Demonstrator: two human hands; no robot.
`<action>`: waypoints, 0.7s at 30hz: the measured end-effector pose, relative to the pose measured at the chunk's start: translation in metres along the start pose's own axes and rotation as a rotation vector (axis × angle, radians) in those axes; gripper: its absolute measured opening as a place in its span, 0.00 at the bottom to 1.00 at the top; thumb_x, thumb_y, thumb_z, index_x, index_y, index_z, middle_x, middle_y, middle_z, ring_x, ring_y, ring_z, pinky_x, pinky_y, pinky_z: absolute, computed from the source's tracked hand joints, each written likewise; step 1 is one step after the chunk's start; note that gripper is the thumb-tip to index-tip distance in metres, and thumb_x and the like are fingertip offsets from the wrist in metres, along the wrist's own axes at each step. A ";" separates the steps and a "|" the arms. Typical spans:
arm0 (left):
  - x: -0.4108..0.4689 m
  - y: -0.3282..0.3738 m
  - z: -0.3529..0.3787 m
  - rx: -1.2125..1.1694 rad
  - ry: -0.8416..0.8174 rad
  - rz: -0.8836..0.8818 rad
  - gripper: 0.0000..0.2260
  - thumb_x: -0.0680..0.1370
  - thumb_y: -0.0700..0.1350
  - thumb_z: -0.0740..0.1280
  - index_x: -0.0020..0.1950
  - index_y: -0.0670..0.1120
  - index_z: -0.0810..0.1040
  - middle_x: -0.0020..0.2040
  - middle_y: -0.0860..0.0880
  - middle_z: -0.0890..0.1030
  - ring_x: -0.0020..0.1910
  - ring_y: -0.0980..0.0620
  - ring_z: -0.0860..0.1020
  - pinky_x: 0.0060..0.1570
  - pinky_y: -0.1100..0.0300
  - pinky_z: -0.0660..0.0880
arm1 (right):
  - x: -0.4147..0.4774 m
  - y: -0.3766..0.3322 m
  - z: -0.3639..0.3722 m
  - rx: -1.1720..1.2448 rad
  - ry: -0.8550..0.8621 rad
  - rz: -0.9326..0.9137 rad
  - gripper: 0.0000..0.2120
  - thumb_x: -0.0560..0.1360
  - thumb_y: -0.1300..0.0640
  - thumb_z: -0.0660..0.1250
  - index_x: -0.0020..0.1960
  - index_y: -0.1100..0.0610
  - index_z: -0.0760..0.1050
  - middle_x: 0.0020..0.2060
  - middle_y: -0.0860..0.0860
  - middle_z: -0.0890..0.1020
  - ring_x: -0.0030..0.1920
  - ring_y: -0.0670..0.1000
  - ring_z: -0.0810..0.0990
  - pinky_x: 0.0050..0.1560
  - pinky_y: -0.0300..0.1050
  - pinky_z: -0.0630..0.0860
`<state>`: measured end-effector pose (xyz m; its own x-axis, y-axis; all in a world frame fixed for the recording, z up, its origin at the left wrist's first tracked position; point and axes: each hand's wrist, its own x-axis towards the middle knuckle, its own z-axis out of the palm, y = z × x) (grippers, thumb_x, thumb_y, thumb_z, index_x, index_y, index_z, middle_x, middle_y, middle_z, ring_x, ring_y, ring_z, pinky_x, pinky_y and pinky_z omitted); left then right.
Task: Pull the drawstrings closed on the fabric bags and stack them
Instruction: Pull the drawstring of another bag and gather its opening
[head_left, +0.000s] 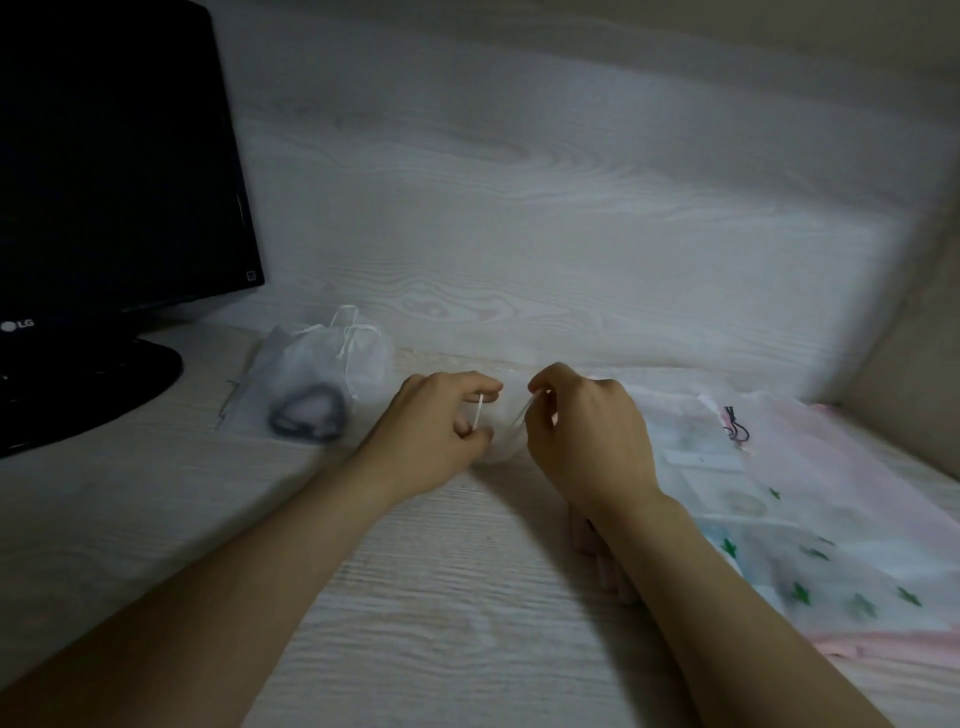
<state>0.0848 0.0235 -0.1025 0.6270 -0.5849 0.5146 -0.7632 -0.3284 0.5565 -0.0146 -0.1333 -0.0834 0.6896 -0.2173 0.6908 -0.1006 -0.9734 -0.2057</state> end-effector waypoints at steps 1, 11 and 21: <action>0.000 0.001 0.001 -0.007 -0.029 -0.015 0.23 0.76 0.43 0.77 0.71 0.50 0.80 0.34 0.59 0.83 0.60 0.63 0.82 0.69 0.55 0.75 | 0.000 0.000 0.000 0.019 0.012 -0.035 0.13 0.77 0.59 0.62 0.58 0.54 0.81 0.34 0.51 0.84 0.36 0.56 0.82 0.37 0.52 0.80; 0.003 0.000 0.001 -0.063 -0.179 -0.131 0.39 0.71 0.49 0.80 0.80 0.57 0.68 0.68 0.56 0.80 0.47 0.60 0.84 0.54 0.57 0.82 | -0.005 -0.016 -0.009 0.347 -0.022 -0.101 0.08 0.71 0.55 0.66 0.47 0.52 0.83 0.34 0.44 0.84 0.36 0.45 0.82 0.45 0.39 0.77; 0.003 0.002 0.009 -0.337 -0.083 -0.129 0.44 0.71 0.32 0.78 0.82 0.53 0.65 0.78 0.55 0.72 0.49 0.53 0.87 0.53 0.52 0.85 | 0.001 -0.002 0.004 0.315 -0.273 0.227 0.09 0.68 0.60 0.69 0.44 0.51 0.85 0.30 0.48 0.84 0.34 0.47 0.83 0.41 0.44 0.81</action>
<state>0.0833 0.0147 -0.1056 0.6895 -0.6172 0.3790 -0.5753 -0.1489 0.8043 -0.0106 -0.1314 -0.0852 0.8431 -0.3538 0.4050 -0.0776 -0.8252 -0.5594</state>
